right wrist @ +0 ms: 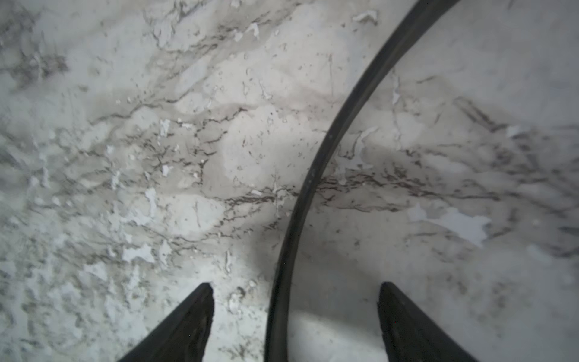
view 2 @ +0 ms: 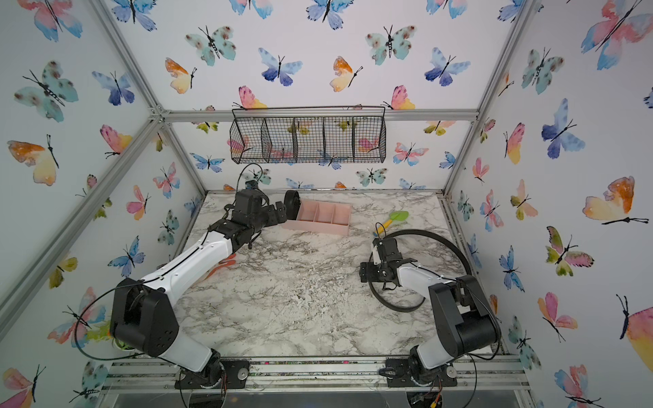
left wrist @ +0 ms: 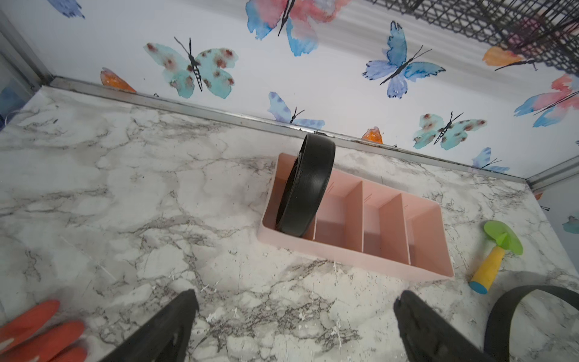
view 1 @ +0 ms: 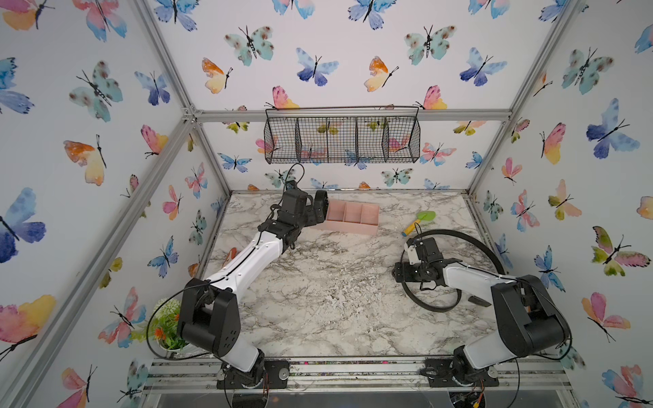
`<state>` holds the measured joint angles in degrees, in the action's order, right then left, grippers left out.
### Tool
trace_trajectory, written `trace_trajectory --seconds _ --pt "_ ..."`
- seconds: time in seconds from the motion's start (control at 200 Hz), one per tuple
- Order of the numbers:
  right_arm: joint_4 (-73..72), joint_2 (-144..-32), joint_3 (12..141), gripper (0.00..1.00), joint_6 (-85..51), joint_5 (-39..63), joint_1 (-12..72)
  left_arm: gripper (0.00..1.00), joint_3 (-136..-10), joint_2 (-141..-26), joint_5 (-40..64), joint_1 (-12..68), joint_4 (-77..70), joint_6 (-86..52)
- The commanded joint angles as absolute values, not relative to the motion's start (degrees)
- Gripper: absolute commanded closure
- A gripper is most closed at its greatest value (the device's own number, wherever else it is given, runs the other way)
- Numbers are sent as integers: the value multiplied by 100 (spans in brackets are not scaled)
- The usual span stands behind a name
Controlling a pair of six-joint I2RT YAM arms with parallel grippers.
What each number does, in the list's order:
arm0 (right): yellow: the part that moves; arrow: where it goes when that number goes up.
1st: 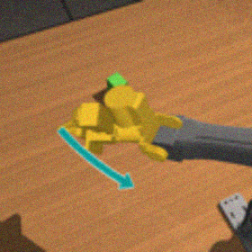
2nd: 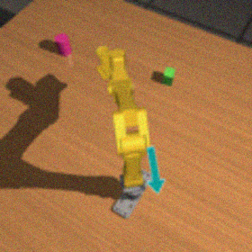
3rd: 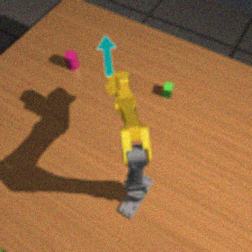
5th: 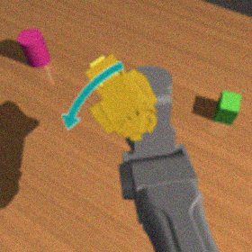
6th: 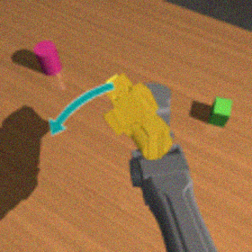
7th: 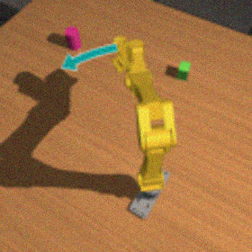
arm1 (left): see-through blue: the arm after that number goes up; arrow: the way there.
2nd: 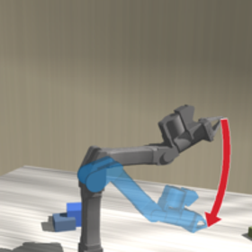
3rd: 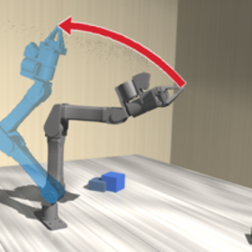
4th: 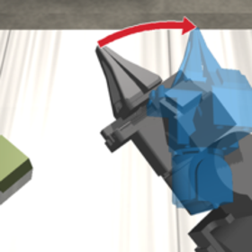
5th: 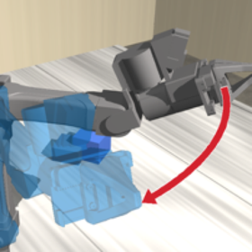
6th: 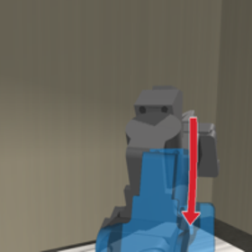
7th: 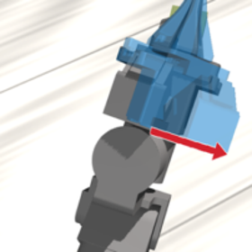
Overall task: Place the belts into the storage roll
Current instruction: Place the belt in the container, then roll the belt at the center of the board.
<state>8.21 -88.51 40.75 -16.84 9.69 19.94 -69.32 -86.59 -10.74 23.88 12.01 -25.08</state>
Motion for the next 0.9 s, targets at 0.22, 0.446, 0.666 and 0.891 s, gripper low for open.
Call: trace_trajectory --seconds 0.22,0.446,0.666,0.891 --pt "809 -9384 4331 91 -2284 1436 3259 2 -5589 -7144 -527 2474 1478 -2863" --pt "789 -10778 6189 94 -2358 1484 4721 2 -5405 -6628 -837 2479 1899 -2779" --pt "638 -11809 7724 90 -2235 2254 5379 2 -5161 -5923 -1336 2396 2101 -2827" --pt "981 -10345 6808 35 -1755 1416 5159 2 -4818 -5436 -1117 2390 1816 -2686"
